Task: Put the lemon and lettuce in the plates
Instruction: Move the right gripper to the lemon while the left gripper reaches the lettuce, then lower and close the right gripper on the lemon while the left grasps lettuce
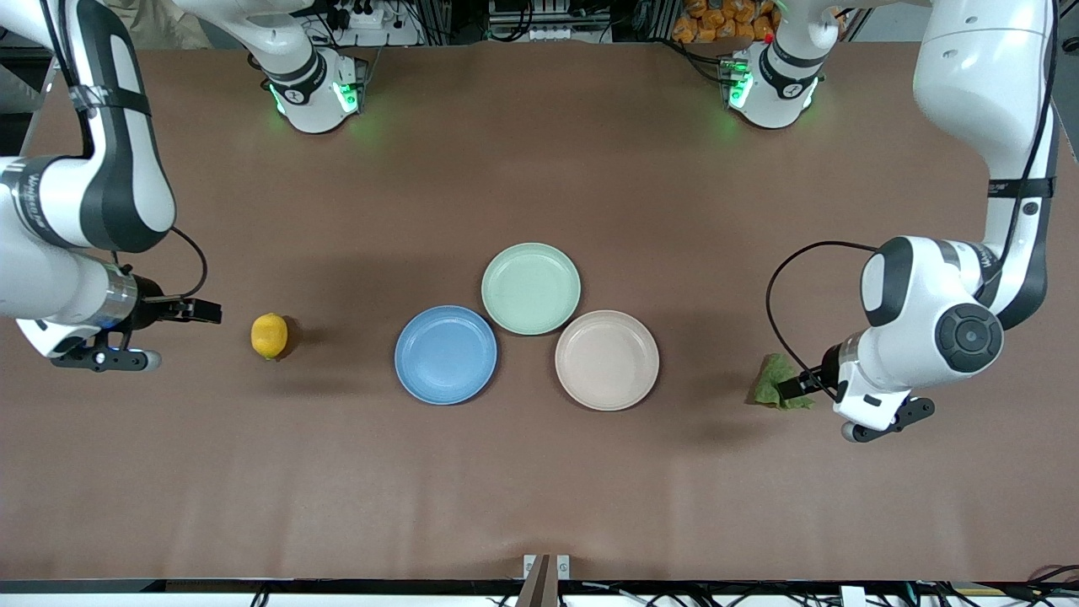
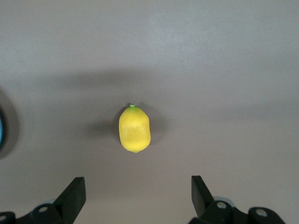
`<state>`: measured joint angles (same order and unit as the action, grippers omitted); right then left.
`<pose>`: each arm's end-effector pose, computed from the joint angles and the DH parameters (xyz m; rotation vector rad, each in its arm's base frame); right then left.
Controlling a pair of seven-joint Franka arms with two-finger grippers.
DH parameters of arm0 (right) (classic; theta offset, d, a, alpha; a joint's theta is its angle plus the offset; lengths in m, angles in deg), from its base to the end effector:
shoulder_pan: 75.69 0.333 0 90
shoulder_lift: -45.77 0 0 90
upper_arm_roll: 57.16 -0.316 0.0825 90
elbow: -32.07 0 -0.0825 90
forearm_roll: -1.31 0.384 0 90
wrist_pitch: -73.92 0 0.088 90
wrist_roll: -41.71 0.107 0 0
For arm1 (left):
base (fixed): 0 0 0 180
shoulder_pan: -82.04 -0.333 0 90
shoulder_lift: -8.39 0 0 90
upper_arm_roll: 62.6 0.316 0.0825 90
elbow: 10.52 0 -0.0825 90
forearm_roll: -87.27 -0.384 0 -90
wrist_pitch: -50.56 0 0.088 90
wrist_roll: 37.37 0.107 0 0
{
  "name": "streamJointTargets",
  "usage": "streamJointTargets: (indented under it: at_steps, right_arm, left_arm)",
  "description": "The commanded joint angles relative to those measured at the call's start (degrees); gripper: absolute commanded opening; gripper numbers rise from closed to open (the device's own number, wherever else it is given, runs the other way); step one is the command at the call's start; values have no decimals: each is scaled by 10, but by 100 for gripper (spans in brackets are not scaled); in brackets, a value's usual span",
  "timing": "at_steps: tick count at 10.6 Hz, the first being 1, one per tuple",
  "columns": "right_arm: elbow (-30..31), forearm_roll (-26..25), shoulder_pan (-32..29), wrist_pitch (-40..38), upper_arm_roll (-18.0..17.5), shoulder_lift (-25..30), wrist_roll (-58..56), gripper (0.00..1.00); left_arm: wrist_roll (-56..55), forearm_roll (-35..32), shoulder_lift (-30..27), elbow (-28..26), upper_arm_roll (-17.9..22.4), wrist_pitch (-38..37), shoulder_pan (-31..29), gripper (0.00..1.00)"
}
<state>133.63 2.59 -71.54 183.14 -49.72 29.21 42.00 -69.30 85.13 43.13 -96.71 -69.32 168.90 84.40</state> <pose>0.6163 -0.0286 0.3862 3.1178 -0.1075 -0.2394 0.6962 -0.0960 0.3104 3.0603 0.6200 -0.0789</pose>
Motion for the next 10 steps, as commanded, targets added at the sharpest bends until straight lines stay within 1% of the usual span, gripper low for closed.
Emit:
streamJointTargets:
  at_steps: [1, 2, 5, 7, 9, 10]
  right_arm:
    - [67, 35, -6, 74, -4, 12, -4, 100]
    - [90, 35, -6, 108, -4, 7, -4, 100]
    - [119, 35, -4, 180, -4, -29, -5, 100]
    - [128, 35, -1, 215, -4, -45, -5, 100]
    - [153, 35, 0, 268, -4, -54, -5, 100]
    - [155, 35, 1, 278, -4, -62, -5, 100]
  left_arm:
    - [-34, -14, 37, 13, 0, 46, 1, 100]
    - [-50, -14, 41, 12, 0, 57, 2, 100]
    - [-67, -15, 63, 12, 0, 85, 3, 100]
    - [-67, -25, 73, 11, 1, 92, 3, 100]
    - [-65, -42, 79, 2, 0, 92, 2, 100]
    - [-60, -42, 87, 0, 0, 92, 3, 100]
